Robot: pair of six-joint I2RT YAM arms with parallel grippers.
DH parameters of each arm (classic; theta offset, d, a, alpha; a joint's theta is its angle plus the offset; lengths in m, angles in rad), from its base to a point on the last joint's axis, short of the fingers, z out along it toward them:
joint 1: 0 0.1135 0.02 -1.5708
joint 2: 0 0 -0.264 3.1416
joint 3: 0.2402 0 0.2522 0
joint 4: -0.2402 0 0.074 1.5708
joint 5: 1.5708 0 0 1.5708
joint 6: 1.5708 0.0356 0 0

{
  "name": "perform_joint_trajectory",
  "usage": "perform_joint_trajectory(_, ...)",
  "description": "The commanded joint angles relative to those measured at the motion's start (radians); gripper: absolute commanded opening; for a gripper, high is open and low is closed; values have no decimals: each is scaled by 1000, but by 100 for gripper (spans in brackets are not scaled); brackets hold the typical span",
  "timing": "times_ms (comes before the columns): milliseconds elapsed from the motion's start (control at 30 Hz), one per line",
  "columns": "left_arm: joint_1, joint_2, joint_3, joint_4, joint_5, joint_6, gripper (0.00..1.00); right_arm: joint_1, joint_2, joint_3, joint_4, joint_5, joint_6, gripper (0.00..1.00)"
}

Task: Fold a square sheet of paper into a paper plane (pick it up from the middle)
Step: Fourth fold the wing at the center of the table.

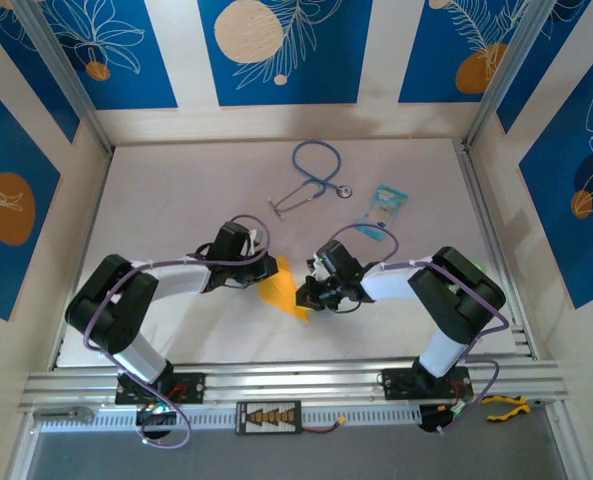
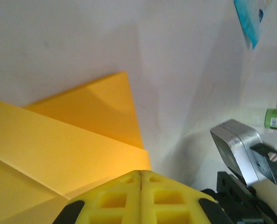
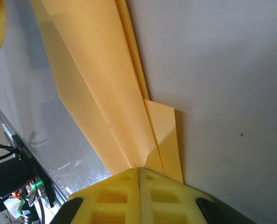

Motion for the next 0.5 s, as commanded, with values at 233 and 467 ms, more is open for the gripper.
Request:
perform_joint_trajectory(233,79,85,7,-26,5,95,1,8,20,-49,-105,55,11,1)
perform_joint_trajectory(467,161,129,10,9,22,106,0,8,24,-55,-109,61,9,1)
